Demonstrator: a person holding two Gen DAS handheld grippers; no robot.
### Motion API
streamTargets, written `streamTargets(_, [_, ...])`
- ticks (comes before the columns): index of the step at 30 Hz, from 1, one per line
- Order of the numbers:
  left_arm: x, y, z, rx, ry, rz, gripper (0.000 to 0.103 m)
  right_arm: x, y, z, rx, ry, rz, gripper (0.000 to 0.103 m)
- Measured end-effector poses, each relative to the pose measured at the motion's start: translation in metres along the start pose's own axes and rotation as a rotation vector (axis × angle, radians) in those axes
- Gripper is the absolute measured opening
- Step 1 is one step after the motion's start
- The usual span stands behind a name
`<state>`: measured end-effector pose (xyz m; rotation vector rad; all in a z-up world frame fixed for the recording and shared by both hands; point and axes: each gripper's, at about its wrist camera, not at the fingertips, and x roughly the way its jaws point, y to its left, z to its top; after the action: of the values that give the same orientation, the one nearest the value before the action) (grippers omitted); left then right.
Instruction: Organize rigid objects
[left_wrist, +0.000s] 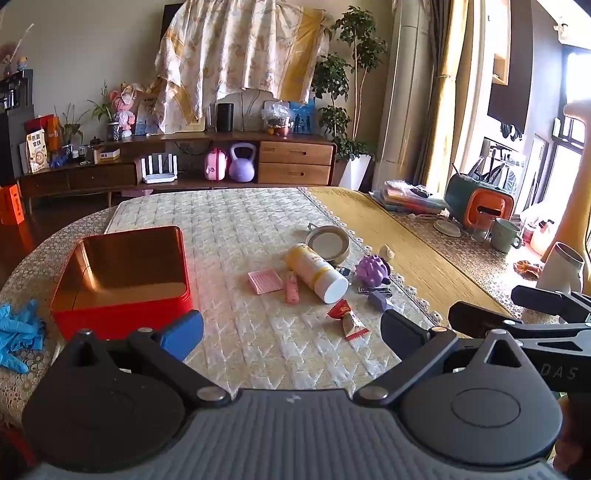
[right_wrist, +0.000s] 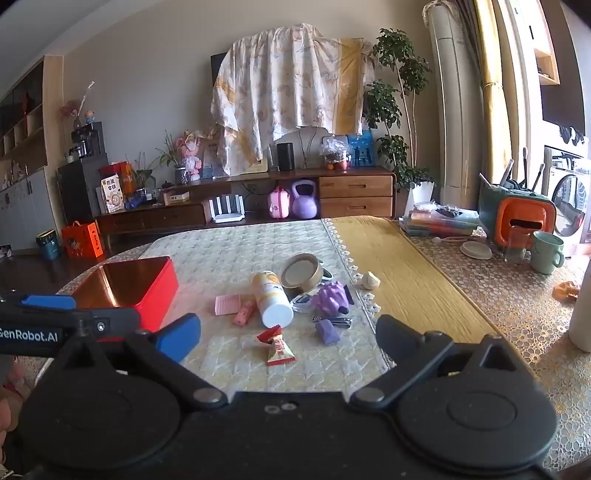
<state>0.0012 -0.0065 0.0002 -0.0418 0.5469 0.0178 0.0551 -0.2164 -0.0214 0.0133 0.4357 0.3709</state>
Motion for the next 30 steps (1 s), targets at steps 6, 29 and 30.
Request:
streamTargets(6, [-0.002,0.007,0.000,-0.056,-0.003,-0.045,0.103,0.000,0.001,0.004,-0.003,0.013,-0.015,0.101])
streamTargets(29, [-0.001,0.015,0.005,-0.074,0.024,-0.044,0.103,0.005,0.002,0.001,-0.003,0.024,-0.004,0.099])
streamTargets(30, [-0.001,0.015,0.006,-0.074,0.025,-0.043,0.103,0.005,0.002,0.001,-0.003,0.026,-0.004,0.099])
